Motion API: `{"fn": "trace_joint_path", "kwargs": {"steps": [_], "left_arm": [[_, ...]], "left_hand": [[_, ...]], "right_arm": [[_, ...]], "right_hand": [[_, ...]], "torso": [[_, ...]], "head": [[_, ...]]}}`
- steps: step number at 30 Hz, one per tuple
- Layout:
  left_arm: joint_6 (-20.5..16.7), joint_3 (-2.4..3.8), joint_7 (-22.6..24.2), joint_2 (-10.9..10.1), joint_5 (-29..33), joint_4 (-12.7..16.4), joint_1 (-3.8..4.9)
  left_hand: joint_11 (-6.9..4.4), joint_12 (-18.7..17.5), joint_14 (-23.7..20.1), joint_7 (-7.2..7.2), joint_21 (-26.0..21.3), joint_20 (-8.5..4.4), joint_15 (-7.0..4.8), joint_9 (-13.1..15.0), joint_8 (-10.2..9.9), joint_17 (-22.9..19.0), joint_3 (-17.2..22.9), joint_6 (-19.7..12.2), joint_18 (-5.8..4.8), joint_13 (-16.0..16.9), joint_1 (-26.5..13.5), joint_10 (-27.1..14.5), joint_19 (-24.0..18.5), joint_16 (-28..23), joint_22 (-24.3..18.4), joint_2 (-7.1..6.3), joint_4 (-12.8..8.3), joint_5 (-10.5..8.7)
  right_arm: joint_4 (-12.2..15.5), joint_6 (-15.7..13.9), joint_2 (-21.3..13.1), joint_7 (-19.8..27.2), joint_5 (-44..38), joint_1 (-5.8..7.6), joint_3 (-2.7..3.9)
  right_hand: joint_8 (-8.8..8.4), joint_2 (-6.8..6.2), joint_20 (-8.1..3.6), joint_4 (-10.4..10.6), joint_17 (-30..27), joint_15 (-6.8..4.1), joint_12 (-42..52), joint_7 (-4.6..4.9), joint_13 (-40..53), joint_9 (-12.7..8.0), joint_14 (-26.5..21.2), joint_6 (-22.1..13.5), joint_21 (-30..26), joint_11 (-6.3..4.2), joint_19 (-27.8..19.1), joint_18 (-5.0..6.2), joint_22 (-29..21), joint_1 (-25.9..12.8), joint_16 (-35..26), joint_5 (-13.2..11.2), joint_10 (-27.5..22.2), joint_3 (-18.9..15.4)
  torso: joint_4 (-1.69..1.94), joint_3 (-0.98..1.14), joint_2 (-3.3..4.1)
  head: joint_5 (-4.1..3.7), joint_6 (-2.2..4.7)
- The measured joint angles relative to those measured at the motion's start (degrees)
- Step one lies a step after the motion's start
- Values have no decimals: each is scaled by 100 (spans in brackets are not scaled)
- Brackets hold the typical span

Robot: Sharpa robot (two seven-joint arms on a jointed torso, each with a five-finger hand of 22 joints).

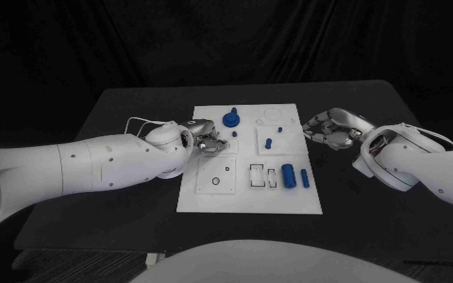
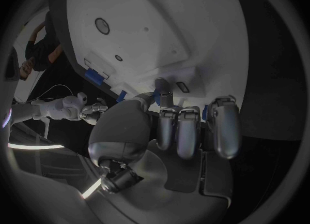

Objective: Assemble the parts on the task board

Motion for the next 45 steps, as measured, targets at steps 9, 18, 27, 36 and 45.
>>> {"fn": "trace_joint_path", "kwargs": {"steps": [9,18,27,36,45], "left_arm": [[50,3,3,0,0,1,0],[87,1,1,5,0,-6,0],[124,0,-33,6,1,-27,-1],[139,2,-78,11,0,-42,-1],[91,2,-89,0,0,-46,-1]], "left_hand": [[-33,-25,-1,-32,0,-23,-39,-53,-91,0,184,125,0,0,100,6,20,0,0,-84,-100,75],[-62,-87,-21,-33,0,-41,-62,-308,-371,5,56,361,1,0,-168,-22,1,0,-1,-78,17,-1331],[-63,-154,-21,-13,0,-41,-62,-376,-463,4,-147,381,0,0,-457,-23,1,0,-1,64,46,-1615],[-62,-180,-21,-13,0,-41,-61,-410,-512,4,-290,380,0,0,-711,-23,1,0,-1,186,49,-1689],[-48,-220,-21,8,-37,-41,-61,-468,-647,3,-861,401,0,0,-1261,-9,1,0,-1,249,48,-2171]], "right_arm": [[0,10,3,-7,0,0,-1],[-4,21,12,-10,0,-1,-1],[-5,33,13,-14,0,-1,-1],[-6,43,13,-17,0,-1,-1],[-7,52,9,-18,0,-1,-1]], "right_hand": [[0,-22,0,-17,0,0,0,-4,2,0,0,4,0,0,0,0,-1,21,0,36,0,17],[0,-22,0,-17,1,0,0,-4,2,0,0,4,0,0,0,0,-1,21,0,36,0,17],[0,-22,0,-17,1,0,0,-4,2,1,0,4,0,0,0,0,-2,20,0,36,0,48],[0,-22,0,-17,1,0,0,-4,2,1,0,4,0,0,0,0,-2,20,0,36,0,48],[0,-22,0,-17,1,0,0,-4,2,1,0,4,0,0,0,0,-2,20,0,36,0,48]], "torso": [[-5,-3,-3],[2,-3,-3],[3,-3,-3],[3,-1,-3],[3,0,-1]], "head": [[9,0],[13,0],[15,0],[24,0],[36,0]]}}
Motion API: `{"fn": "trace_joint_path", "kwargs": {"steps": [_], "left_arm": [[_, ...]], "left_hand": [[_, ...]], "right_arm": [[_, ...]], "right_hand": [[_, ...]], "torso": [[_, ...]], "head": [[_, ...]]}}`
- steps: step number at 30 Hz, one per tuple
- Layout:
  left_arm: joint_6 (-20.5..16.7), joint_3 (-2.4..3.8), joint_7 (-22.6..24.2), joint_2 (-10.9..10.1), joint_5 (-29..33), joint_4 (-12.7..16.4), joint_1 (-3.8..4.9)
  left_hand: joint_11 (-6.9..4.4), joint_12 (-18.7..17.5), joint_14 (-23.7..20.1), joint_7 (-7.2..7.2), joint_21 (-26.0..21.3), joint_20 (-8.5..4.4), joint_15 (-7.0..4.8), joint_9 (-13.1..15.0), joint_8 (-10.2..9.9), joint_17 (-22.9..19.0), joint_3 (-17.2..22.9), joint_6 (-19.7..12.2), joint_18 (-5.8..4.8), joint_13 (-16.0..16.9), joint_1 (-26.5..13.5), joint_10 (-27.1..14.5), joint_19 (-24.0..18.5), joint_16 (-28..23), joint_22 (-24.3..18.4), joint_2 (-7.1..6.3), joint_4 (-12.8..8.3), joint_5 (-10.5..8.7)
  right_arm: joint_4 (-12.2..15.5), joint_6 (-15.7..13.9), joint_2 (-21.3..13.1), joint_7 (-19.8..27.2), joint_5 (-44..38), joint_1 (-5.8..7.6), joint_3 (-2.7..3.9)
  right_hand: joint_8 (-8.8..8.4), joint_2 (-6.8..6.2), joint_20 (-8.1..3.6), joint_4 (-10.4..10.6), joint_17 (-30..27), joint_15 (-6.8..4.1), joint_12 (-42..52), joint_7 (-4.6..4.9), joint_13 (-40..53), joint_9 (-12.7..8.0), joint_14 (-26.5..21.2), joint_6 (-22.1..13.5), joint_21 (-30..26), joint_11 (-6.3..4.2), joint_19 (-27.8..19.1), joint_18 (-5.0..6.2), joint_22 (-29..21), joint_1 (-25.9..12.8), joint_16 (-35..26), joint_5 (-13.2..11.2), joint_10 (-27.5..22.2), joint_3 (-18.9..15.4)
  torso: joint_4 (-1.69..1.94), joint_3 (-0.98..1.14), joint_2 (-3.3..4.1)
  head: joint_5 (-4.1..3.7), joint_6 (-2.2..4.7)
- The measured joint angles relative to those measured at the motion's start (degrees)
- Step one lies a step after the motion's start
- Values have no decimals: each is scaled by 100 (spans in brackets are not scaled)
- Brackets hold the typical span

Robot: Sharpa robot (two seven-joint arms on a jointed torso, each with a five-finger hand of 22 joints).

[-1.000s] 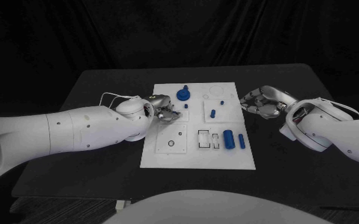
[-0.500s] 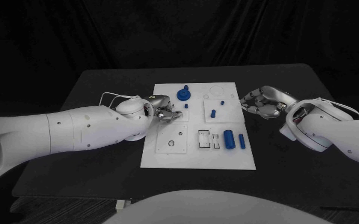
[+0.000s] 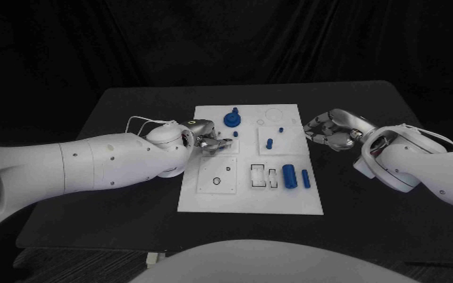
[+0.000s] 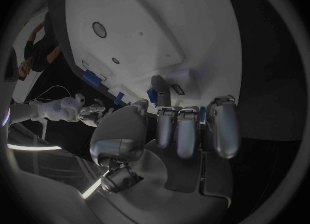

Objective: Assemble the parts on the task board

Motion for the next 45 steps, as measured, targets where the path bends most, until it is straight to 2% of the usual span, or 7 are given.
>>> {"fn": "trace_joint_path", "kwargs": {"steps": [7,13,21,26,31,38,45], "left_arm": [[-223,-1,58,-100,0,97,0],[-449,-1,117,-248,0,230,50],[-629,7,132,-454,1,417,416],[-633,1,132,-551,73,568,699],[-403,13,94,-592,217,684,924],[190,3,-66,-496,364,654,963],[616,-1,-215,-392,452,514,884]], "left_hand": [[5,0,0,23,0,0,0,-18,-64,0,-639,-23,0,0,-245,5,0,0,0,-76,-3,-387],[5,11,0,23,0,0,0,-18,-84,-1,-857,-23,1,0,-294,5,0,0,0,-98,-8,-420],[5,93,0,59,0,0,0,23,-84,-1,-953,-60,0,0,-172,5,0,0,0,22,-24,-411],[127,130,9,188,0,54,95,499,-84,-1,-1008,-801,0,0,874,21,-10,0,-1,84,-141,158],[224,130,11,324,-73,128,175,582,-286,-1,-926,-1371,0,0,1497,19,-22,0,0,28,-271,239],[281,83,11,365,-118,188,217,154,-578,-2,-1006,-1385,1,0,1567,13,-41,0,-1,9,-154,111],[320,19,12,426,-140,207,258,-313,-829,-2,-1069,-1323,1,0,1567,12,-61,0,-1,9,-78,88]], "right_arm": [[0,4,-7,-1,0,0,0],[0,6,-11,-3,0,0,0],[0,7,-20,-6,0,-1,0],[3,7,-26,-7,0,-1,0],[6,7,-26,-10,0,-1,0],[14,10,-18,-11,0,-1,1],[19,16,-25,-12,0,-1,1]], "right_hand": [[0,0,0,0,0,0,0,0,0,0,0,0,-28,0,0,0,0,0,0,27,0,0],[0,0,0,0,-6,0,0,0,0,0,0,0,-28,0,0,0,3,0,0,27,0,0],[0,0,0,0,-7,0,0,0,0,0,0,0,-28,0,0,0,4,0,0,27,0,0],[0,0,0,0,-7,0,0,0,0,0,0,0,-28,0,0,0,4,0,0,27,0,0],[0,0,0,-15,-7,0,0,0,0,0,0,0,-28,0,0,0,3,0,0,27,0,15],[0,0,0,-15,-6,0,0,0,0,1,0,0,-28,0,0,0,3,0,0,27,0,15],[0,0,0,-16,-6,0,0,0,0,0,0,0,-28,0,0,0,2,0,0,27,0,15]], "torso": [[3,-1,1],[5,-1,2],[4,-3,4],[-3,-2,0],[-8,0,-2],[-6,-2,4],[-4,-3,5]], "head": [[3,0],[3,0],[-21,0],[-21,0],[0,0],[8,0],[3,0]]}}
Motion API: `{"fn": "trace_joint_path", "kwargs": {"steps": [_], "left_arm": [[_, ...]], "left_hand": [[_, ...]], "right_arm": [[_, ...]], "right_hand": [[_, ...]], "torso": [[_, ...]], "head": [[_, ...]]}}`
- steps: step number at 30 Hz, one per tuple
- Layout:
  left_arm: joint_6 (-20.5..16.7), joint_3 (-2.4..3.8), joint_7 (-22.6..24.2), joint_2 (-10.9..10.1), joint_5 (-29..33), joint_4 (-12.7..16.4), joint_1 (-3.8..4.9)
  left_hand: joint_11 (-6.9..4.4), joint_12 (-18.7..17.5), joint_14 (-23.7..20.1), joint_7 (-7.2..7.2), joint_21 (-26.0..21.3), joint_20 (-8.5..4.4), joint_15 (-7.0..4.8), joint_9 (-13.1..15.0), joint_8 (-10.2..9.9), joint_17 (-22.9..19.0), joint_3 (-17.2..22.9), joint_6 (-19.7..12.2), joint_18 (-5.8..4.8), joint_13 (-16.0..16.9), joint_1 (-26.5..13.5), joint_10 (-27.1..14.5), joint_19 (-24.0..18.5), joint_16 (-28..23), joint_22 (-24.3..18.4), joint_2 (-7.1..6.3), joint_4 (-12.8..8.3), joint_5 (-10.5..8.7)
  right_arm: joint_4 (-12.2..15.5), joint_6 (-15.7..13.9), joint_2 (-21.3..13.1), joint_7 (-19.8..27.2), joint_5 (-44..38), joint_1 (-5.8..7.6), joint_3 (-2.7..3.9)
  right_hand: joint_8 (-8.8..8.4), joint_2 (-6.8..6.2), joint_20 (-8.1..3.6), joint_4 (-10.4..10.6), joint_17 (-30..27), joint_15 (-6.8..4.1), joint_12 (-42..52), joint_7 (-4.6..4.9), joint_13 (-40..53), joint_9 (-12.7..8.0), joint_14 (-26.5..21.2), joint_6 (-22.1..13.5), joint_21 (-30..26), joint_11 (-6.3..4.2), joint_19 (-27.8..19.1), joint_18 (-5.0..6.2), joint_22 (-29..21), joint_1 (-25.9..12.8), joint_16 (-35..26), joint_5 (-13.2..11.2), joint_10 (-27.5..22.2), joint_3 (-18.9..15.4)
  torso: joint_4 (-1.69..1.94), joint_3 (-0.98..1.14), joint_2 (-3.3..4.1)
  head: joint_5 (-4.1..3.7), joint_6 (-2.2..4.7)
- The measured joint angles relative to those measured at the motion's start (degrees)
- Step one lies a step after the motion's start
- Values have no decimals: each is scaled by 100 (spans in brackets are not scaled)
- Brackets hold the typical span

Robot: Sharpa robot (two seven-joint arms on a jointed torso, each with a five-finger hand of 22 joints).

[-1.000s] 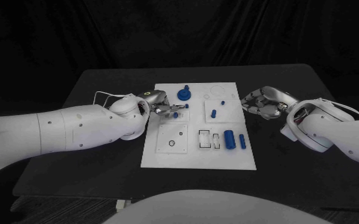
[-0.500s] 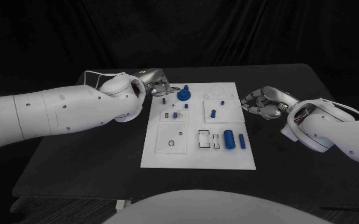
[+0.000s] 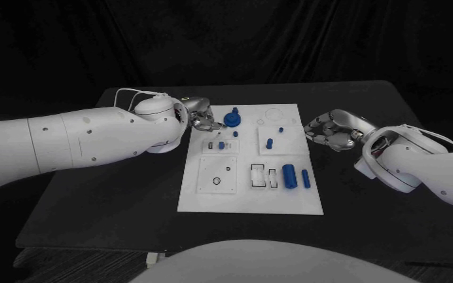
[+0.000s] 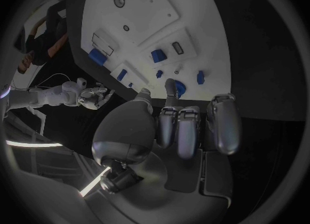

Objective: Assemble the parts on the task board

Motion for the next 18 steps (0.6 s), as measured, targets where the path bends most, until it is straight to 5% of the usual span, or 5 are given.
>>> {"fn": "trace_joint_path", "kwargs": {"steps": [18], "left_arm": [[456,1,-136,211,124,-197,-91]], "left_hand": [[0,0,0,-1,0,20,0,-238,-33,0,-16,148,0,0,0,0,20,0,0,0,16,1]], "right_arm": [[-7,27,13,-2,0,-1,-1]], "right_hand": [[0,-22,0,16,-5,0,0,0,0,-6,0,0,0,0,0,0,-1,22,0,0,0,16]], "torso": [[12,-10,-1]], "head": [[2,0]]}}
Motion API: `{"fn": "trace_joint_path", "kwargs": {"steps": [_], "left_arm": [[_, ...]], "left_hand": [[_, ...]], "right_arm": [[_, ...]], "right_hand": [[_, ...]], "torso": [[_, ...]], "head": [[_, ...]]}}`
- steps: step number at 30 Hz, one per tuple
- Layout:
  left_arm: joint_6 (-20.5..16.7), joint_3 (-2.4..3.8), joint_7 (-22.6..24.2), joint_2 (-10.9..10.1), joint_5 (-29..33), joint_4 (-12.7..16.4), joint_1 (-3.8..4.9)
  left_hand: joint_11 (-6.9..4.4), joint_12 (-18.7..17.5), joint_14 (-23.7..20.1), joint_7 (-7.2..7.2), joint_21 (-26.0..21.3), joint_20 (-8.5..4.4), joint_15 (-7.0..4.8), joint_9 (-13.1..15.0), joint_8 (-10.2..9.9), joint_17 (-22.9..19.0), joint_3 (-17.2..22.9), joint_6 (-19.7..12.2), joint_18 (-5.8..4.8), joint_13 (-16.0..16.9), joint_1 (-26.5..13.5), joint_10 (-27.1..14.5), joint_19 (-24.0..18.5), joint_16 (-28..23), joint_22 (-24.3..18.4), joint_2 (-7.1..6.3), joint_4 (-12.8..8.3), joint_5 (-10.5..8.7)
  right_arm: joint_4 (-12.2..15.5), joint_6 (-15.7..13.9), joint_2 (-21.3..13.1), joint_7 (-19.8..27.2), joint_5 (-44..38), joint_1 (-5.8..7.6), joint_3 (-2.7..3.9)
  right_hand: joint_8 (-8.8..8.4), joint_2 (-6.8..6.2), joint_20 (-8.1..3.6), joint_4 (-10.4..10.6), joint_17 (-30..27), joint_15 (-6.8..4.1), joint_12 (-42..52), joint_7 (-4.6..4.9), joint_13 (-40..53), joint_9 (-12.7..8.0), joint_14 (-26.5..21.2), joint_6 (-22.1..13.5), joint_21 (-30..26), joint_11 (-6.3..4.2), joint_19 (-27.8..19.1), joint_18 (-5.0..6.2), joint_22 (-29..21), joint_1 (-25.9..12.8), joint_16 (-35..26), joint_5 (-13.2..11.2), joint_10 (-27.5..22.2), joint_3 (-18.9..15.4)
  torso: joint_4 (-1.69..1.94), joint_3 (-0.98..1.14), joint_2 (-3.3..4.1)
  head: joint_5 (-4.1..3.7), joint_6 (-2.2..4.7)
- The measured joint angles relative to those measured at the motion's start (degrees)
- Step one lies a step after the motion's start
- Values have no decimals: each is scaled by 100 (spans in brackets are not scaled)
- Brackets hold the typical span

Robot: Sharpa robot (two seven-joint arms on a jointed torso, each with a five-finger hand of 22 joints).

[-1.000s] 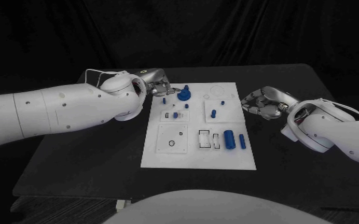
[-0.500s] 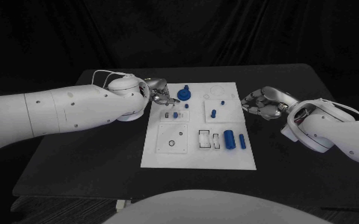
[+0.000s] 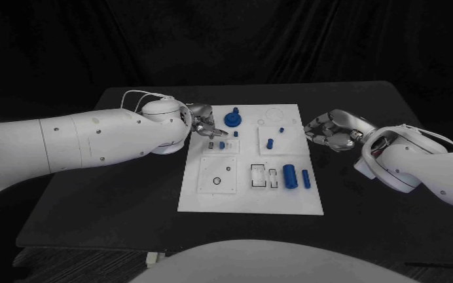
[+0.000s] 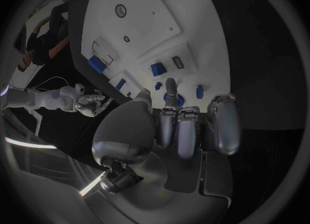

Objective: Assemble the parts on the task board

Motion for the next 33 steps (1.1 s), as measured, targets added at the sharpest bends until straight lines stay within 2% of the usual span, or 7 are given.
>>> {"fn": "trace_joint_path", "kwargs": {"steps": [5,11,22,24,28,33], "left_arm": [[75,0,-2,69,8,-47,-60],[151,0,-2,142,13,-116,-127],[259,0,-2,225,18,-198,-179],[273,0,-2,242,19,-216,-184],[304,0,-2,274,20,-249,-201],[322,0,3,301,20,-269,-215]], "left_hand": [[0,0,0,6,0,0,0,-9,0,0,0,6,0,0,0,0,0,0,0,0,0,0],[0,0,0,-5,-24,0,0,-21,0,0,0,17,0,0,23,0,0,0,0,23,0,0],[0,0,0,7,-24,0,-1,-123,-23,0,0,48,0,0,49,0,0,0,0,49,-1,48],[0,-2,0,-8,-27,1,-1,-177,-56,0,26,63,0,0,104,0,-2,0,0,101,-27,132],[0,-27,0,-13,-45,20,-1,-305,-57,0,72,68,0,0,261,0,-20,0,0,82,-108,341],[0,-26,0,-13,-45,20,-1,-455,-56,-1,192,68,0,0,440,0,-21,0,0,65,-225,734]], "right_arm": [[-3,6,2,-1,0,0,1],[-3,12,3,-2,0,0,1],[-3,24,5,-4,0,-1,0],[-3,26,7,-4,0,-1,0],[-3,28,7,-4,0,-2,0],[-2,31,4,-5,0,-2,1]], "right_hand": [[0,0,0,0,0,0,0,0,0,0,0,0,0,0,0,0,0,0,0,0,0,0],[0,0,0,0,0,0,0,0,0,0,0,0,0,0,0,0,0,0,0,0,0,0],[0,0,0,0,1,0,0,0,0,1,0,0,0,0,0,0,-1,0,0,0,0,0],[0,0,0,0,1,0,0,0,0,1,0,0,0,0,0,0,-1,0,0,0,0,0],[0,0,0,-1,0,0,0,1,0,1,0,1,-1,0,0,0,-1,0,0,0,0,1],[0,0,0,-16,-7,0,0,20,0,1,0,20,-26,0,0,0,-1,0,0,0,0,15]], "torso": [[-7,0,-5],[-7,14,-8],[-7,15,-8],[-7,13,-7],[-4,12,-4],[-4,12,-4]], "head": [[3,0],[-9,0],[8,0],[8,0],[0,0],[-9,0]]}}
